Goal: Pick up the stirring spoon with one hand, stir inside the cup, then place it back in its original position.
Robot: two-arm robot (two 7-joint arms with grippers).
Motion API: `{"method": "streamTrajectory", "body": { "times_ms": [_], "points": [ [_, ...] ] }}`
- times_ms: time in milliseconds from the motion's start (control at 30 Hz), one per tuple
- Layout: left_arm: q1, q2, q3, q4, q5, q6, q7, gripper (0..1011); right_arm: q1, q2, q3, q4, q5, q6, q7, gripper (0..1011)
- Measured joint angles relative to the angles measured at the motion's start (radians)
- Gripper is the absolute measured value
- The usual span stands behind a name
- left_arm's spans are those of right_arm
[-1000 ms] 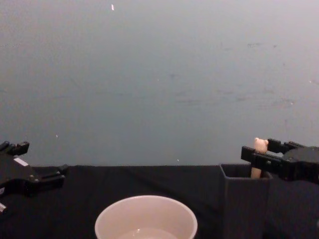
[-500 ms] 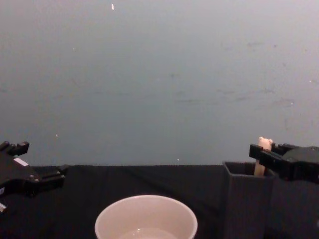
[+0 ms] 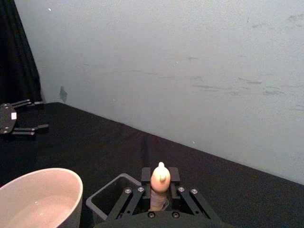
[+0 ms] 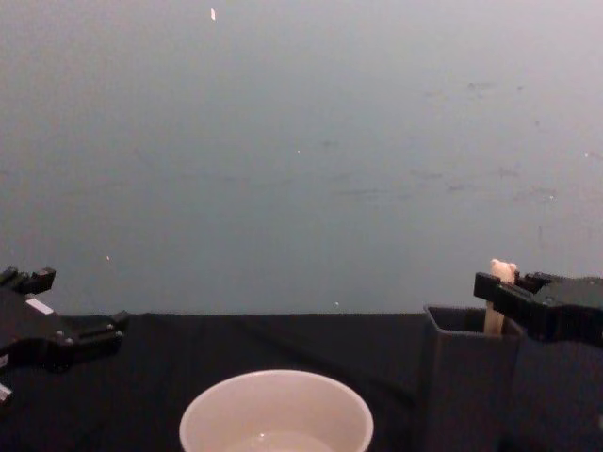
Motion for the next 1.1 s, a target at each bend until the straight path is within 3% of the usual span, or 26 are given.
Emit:
{"method": "streamTrajectory", "body": {
  "times_ms": [333, 733, 1100],
  "points": [
    [0.0, 0.0, 0.0, 0.0, 0.0, 0.0, 0.0, 1001, -0.004, 0.001, 0.011, -0.022, 0.028, 0.015, 0.036, 215],
    [0.0, 0.0, 0.0, 0.0, 0.0, 0.0, 0.0, 1001, -0.016, 0.016, 0.054, -0.1, 0.104, 0.038, 0.033, 214],
    [0.0, 0.0, 0.0, 0.0, 0.0, 0.0, 0.0, 1001, -0.007, 0.007, 0.091, -0.151, 0.181, 0.023, 0.015, 214]
  ]
}}
